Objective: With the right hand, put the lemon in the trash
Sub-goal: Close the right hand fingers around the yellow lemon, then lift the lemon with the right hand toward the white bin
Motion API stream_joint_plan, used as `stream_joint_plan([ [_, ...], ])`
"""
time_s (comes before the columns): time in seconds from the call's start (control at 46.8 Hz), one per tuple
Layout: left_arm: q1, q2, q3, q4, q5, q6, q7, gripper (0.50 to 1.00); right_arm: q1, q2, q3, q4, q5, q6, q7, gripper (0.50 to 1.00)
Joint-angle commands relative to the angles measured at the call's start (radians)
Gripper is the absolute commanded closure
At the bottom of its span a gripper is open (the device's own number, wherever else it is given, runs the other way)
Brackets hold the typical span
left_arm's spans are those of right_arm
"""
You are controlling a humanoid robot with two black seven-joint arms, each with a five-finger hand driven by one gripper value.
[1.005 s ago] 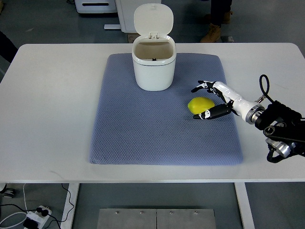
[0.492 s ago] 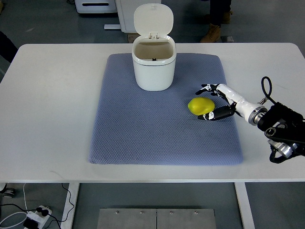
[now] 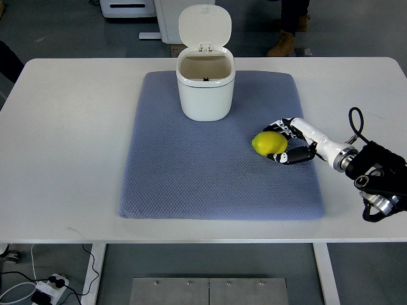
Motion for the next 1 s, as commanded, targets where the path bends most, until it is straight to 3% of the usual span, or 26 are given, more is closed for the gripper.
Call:
stream_joint_plan([
  [0.0,0.000,0.000,-0.001,0.000,0.000,0.000,0.000,0.500,0.000,0.001,-0.001,0.001,-0.002,0.002,0.011,0.935],
  [0.064,0.000,0.000,-0.001,0.000,0.000,0.000,0.000,0.500,0.001,0.000,-0.001,0.002,-0.002,0.002,0.013,1.000],
  [0.214,0.000,0.000,0.000,0.000,0.000,0.000,0.000,0.500,0.009,0.000,-0.001,0.007,0.002,0.002,0.025,1.000],
  [0.47,0.000,0.000,0.000,0.000,0.000,0.000,-0.001,0.500,0.018,0.000,-0.004,0.024,0.008,0.005,0.102,1.000],
  [0.984,0.000,0.000,0.000,0.000,0.000,0.000,0.000,0.500,0.078,-0.074,0.004,0.024,0.014,0.014,0.103,1.000],
])
